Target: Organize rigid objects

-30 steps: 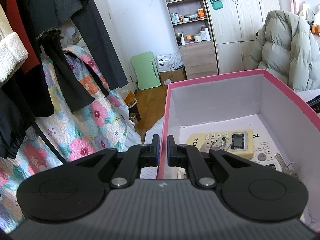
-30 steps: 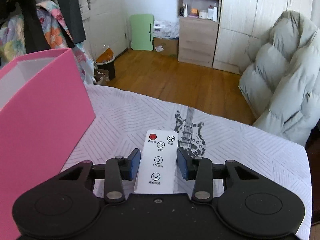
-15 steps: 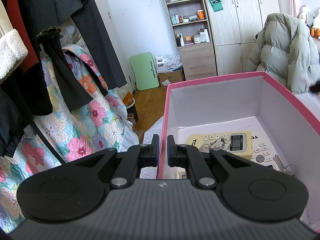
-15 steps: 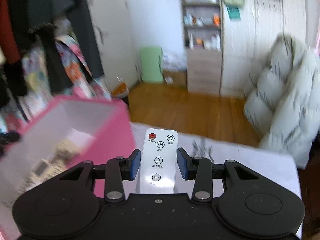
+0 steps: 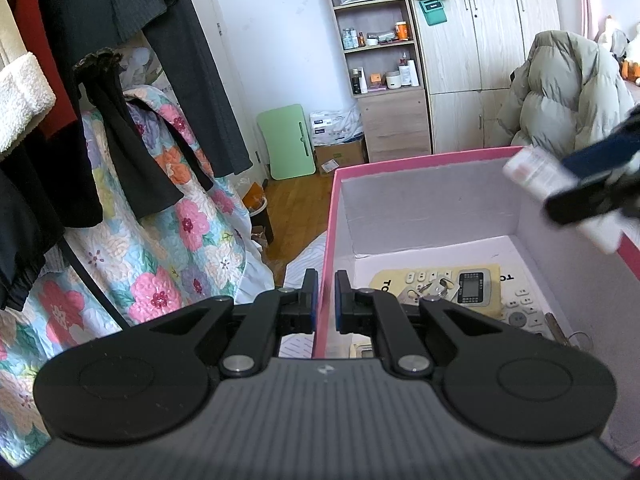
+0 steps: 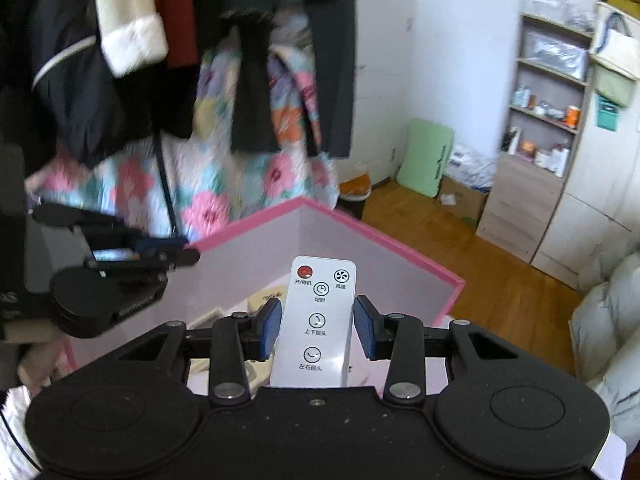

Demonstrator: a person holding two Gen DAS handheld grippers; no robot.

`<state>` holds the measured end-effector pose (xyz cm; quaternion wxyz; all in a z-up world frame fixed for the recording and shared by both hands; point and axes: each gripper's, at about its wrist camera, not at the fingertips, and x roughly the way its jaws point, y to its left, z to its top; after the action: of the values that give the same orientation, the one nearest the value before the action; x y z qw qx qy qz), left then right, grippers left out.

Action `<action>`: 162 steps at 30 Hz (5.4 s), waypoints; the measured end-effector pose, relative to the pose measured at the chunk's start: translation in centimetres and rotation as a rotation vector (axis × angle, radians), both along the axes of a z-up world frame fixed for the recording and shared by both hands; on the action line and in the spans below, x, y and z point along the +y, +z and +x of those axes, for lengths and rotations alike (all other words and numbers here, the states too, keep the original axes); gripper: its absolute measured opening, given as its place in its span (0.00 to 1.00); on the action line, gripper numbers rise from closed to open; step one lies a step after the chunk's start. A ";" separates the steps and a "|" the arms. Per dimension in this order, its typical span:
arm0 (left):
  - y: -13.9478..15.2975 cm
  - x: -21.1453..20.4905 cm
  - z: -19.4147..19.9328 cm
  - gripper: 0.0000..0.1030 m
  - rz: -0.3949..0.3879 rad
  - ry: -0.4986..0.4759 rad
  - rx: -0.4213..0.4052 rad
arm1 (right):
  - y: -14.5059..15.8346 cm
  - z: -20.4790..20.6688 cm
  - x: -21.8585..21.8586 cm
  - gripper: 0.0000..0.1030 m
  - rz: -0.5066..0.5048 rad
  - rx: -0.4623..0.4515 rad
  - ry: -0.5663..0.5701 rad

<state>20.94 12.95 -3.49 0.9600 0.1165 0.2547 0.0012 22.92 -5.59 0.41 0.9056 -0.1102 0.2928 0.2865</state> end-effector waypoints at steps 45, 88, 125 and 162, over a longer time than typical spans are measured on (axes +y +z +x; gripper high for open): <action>0.1 0.3 0.0 0.07 -0.030 -0.002 -0.001 | -4.3 -5.3 -17.7 0.54 0.223 0.246 -0.561; 0.5 0.7 0.2 0.07 -0.044 -0.003 0.002 | -3.0 -4.5 -13.5 0.59 0.228 0.025 -0.452; 0.4 1.2 0.6 0.07 -0.069 -0.004 0.018 | -4.6 14.0 4.8 0.59 -0.232 0.333 -0.035; 8.0 -2.1 -8.1 0.20 -0.079 0.006 -0.080 | 3.8 -9.3 -12.0 0.64 0.269 -0.016 -0.235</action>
<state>12.88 10.87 4.48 0.9732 0.0774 0.2163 -0.0013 13.59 -17.62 4.17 0.9417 0.0446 0.2557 0.2143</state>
